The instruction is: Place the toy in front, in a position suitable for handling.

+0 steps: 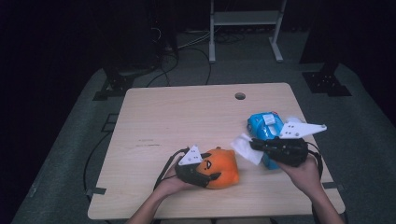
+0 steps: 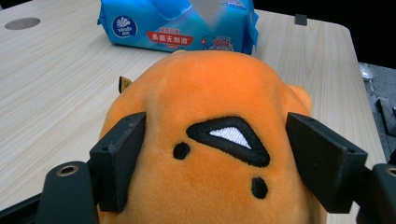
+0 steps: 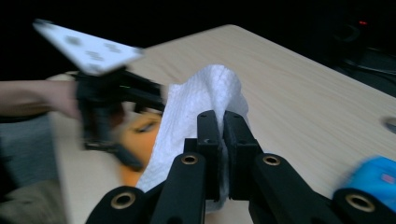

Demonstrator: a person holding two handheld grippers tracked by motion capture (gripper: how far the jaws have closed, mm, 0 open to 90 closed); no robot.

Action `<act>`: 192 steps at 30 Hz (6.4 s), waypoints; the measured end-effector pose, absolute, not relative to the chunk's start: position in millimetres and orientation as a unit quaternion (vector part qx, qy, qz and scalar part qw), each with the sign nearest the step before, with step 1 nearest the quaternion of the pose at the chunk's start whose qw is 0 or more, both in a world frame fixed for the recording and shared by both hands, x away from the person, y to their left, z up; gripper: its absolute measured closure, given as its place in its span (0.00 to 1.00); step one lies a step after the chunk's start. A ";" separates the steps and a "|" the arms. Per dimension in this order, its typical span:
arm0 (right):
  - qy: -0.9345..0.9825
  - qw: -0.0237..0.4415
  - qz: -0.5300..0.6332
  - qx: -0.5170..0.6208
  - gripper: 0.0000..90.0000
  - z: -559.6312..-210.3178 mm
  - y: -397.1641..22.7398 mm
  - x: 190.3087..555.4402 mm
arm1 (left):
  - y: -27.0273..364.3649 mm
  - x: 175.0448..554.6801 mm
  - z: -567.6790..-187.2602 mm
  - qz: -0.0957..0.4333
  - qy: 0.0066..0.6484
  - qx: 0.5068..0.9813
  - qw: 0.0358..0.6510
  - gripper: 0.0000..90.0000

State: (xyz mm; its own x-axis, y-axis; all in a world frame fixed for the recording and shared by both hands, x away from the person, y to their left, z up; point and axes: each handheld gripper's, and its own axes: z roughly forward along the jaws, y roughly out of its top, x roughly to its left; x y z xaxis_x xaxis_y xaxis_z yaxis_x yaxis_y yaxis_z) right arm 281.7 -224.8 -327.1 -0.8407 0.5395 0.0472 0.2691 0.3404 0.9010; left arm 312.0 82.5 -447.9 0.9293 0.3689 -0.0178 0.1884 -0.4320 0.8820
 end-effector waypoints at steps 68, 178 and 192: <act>0.856 0.105 0.461 0.208 0.82 -410.1 -160.3 286.5 | 90.4 318.8 -428.8 0.093 0.189 0.835 0.508 0.43; 0.860 0.127 0.455 0.191 0.94 -426.0 -172.2 279.9 | 115.3 335.0 -439.0 0.054 0.168 0.851 0.495 0.39; 0.841 0.106 0.475 0.236 0.94 -430.1 -183.3 287.2 | 117.0 332.2 -432.0 0.042 0.159 0.864 0.475 0.37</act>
